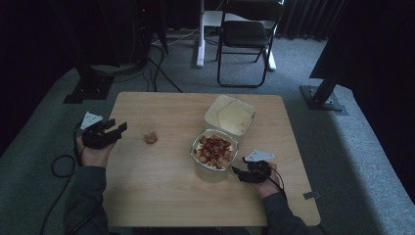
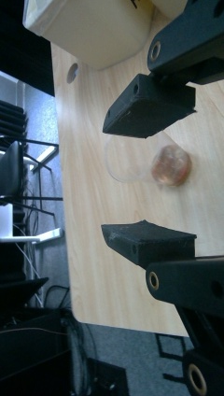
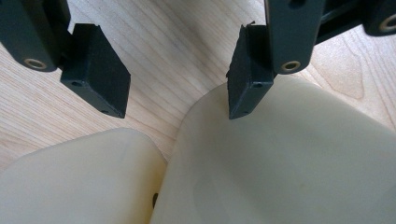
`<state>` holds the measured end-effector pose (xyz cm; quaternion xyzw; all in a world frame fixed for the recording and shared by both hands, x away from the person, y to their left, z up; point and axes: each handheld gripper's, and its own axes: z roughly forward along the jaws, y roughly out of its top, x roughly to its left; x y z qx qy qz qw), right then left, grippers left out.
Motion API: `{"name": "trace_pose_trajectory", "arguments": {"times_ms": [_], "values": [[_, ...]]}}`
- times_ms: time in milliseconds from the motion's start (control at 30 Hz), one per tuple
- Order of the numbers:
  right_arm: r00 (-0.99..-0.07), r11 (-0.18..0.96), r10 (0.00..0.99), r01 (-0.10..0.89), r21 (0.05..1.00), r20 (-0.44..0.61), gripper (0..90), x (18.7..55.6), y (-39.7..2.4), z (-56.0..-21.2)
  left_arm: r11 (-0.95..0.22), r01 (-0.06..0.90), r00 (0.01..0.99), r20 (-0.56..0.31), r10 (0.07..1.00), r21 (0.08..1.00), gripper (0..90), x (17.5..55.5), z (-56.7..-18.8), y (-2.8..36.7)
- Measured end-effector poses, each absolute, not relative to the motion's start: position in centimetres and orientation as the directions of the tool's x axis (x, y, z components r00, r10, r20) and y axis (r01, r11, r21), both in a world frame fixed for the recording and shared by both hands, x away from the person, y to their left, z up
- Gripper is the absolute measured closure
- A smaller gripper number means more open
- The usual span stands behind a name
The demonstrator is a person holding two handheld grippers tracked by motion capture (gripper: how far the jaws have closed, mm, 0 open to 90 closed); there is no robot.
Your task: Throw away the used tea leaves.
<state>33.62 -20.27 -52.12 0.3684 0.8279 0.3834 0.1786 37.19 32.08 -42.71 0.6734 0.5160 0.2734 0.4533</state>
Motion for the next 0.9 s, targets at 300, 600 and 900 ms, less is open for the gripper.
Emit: {"name": "trace_pose_trajectory", "arguments": {"times_ms": [300, 600, 900], "values": [[-0.663, 0.431, 0.749, 0.486, 0.761, -0.001, 42.1, 33.5, -20.1, -52.1, 0.007, 0.456, 0.292, -0.157, 0.943, 0.890, 44.2, 35.8, -44.9, 33.3], [-0.680, 0.443, 0.733, 0.492, 0.750, 0.014, 44.9, 33.3, -19.9, -52.3, 0.020, 0.479, 0.310, -0.190, 0.932, 0.877, 40.3, 35.2, -46.9, 33.0], [-0.679, 0.440, 0.734, 0.491, 0.752, 0.013, 45.1, 33.4, -19.8, -52.3, 0.008, 0.506, 0.317, -0.195, 0.928, 0.863, 39.6, 35.9, -48.4, 32.0]]}}
